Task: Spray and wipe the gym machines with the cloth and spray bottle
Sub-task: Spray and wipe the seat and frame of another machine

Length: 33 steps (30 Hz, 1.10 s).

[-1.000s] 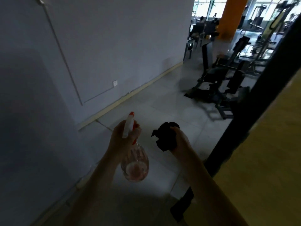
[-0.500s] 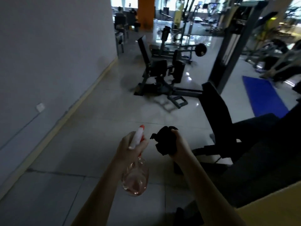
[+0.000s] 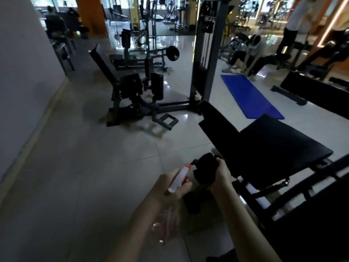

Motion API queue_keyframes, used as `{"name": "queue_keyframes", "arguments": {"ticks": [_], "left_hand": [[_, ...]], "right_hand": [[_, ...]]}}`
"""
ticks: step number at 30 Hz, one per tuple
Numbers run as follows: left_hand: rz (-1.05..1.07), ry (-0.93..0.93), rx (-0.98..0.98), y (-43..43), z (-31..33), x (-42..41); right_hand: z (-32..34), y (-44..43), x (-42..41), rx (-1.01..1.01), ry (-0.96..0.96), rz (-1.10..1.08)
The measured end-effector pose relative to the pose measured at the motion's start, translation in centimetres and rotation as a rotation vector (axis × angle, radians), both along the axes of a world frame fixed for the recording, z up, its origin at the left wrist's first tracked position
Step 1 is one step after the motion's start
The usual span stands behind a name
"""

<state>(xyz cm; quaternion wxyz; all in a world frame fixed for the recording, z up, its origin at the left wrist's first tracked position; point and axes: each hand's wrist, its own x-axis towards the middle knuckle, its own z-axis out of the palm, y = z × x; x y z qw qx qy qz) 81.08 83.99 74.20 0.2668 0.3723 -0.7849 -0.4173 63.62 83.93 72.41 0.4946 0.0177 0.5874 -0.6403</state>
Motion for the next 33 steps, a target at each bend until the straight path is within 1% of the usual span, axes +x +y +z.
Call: {"name": "queue_keyframes", "arguments": {"ticks": [2, 5, 9, 11, 13, 15, 17, 19, 23, 24, 27, 29, 33], "left_hand": [[-0.048, 0.013, 0.034, -2.4, 0.2, -1.2], [-0.063, 0.092, 0.159, -5.8, 0.0, -3.6], [-0.117, 0.087, 0.215, -9.4, -0.7, -6.3], [-0.207, 0.105, 0.289, -12.4, -1.1, -7.8], [-0.274, 0.117, 0.270, -13.5, -0.9, -9.0], [-0.407, 0.099, 0.215, -15.9, -0.9, -10.2], [-0.492, 0.098, 0.166, -18.2, -0.8, -11.2], [-0.568, 0.119, 0.215, -21.0, -0.9, -12.5], [-0.657, 0.071, 0.177, -22.8, -0.7, -13.8], [-0.659, 0.068, 0.209, -23.2, -0.7, -14.1], [-0.606, 0.078, 0.392, -23.8, -0.9, -15.1], [-0.559, 0.074, 0.393, -24.0, -1.2, -15.6], [-0.439, 0.072, 0.267, -25.0, -2.4, -16.5]], "right_hand": [[0.1, -1.2, -1.5, -0.012, -0.023, -0.085], [0.7, -2.2, -3.9, -0.002, 0.005, -0.203], [0.1, -3.2, -6.6, -0.009, -0.004, -0.327], [-0.7, -4.5, -7.4, -0.006, -0.018, -0.417], [-0.8, -4.9, -7.6, 0.018, -0.012, -0.478], [-1.1, -6.4, -7.9, 0.010, 0.015, -0.577], [-1.1, -7.6, -7.5, 0.029, 0.021, -0.643], [-1.8, -9.2, -7.7, 0.039, 0.033, -0.748], [-1.7, -9.6, -7.4, 0.046, 0.019, -0.841], [-1.7, -9.5, -7.4, 0.042, 0.015, -0.876], [-2.1, -9.4, -8.4, 0.066, 0.050, -0.946], [-2.2, -9.4, -9.4, 0.074, 0.076, -0.949], [-2.0, -9.9, -12.1, 0.106, 0.132, -0.902]]}}
